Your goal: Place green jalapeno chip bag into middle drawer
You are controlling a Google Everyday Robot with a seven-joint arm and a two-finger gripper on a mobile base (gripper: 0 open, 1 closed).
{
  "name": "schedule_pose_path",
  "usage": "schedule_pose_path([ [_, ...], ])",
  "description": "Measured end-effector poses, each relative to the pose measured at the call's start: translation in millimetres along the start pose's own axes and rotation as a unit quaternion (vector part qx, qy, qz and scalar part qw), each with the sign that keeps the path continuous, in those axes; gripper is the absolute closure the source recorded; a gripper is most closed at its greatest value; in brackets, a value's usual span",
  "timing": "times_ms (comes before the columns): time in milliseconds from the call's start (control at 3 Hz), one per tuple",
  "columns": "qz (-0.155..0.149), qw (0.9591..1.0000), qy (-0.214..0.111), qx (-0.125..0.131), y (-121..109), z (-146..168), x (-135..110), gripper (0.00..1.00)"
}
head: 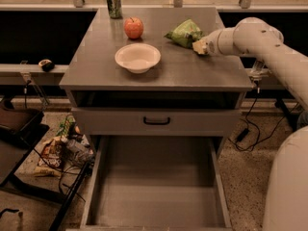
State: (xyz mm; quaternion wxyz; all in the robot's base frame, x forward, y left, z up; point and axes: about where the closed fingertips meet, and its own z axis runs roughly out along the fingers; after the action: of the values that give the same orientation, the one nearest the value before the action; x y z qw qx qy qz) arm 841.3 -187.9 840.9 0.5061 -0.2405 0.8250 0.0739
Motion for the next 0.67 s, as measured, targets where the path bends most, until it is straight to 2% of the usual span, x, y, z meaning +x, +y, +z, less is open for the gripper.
schedule_pose_path([
  [333, 0.0, 1.0, 0.0, 0.0, 0, -2, -4, 1.0],
  [667, -0.071, 0.9966, 0.041, -0.005, 19, -31, -19, 1.0],
])
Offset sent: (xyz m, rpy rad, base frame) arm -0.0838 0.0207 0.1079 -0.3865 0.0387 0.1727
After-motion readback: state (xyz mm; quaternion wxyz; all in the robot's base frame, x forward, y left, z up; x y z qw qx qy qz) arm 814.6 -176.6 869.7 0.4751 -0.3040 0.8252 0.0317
